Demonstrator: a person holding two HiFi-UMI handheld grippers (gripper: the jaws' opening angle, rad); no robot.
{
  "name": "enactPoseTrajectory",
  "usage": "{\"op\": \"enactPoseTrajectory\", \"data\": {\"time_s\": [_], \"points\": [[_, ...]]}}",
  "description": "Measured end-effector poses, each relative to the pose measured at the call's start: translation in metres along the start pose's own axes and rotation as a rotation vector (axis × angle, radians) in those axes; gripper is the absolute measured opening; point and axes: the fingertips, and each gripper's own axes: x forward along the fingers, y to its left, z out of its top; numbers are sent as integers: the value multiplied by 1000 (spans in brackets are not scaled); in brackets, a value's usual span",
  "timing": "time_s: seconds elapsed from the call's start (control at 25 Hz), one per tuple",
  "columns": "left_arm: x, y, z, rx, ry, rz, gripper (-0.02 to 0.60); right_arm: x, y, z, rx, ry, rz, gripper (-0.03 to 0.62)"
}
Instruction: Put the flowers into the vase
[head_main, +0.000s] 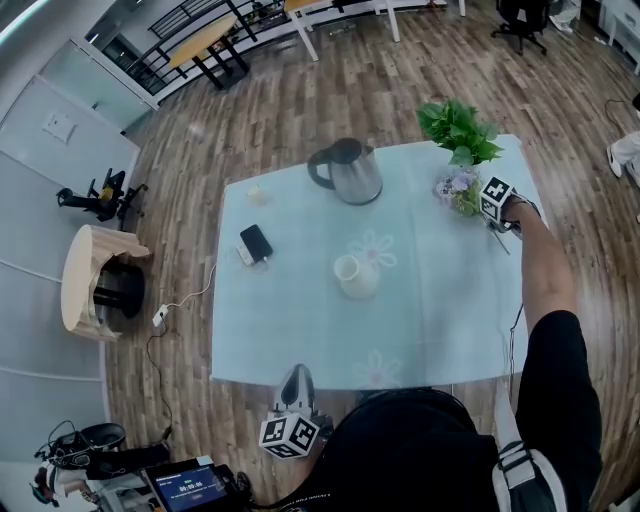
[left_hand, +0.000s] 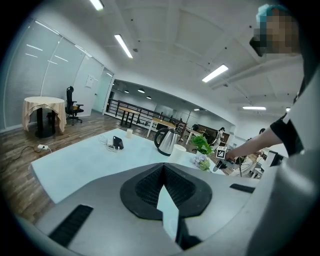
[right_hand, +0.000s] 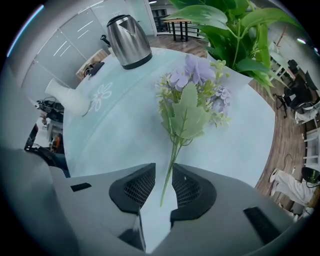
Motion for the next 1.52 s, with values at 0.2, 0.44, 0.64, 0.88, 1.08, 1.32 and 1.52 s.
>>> {"op": "enactPoseTrajectory", "data": {"time_s": [0.2,0.44,0.64,0.88,1.08,1.32,1.52], "points": [[9,1,3,3,3,11,6,10,-7,8,18,7,4,106],[14,5,5,4,7,28,6,21,-14,11,50,14,0,106],[18,4,4,9,16,29,6,26,-17,15,65,6,-2,106],[26,5,1,10,19,34,6,37,-23,23,67,0,-4,106],[26,4,1,12,26,43,6,43,-22,23,74,11,0,106],[27,4,4,9,19,51,6,45,-23,24,76,25,-4,106],[27,3,3,6,21,53,6,47,-24,24,81,28,-3,106]]}}
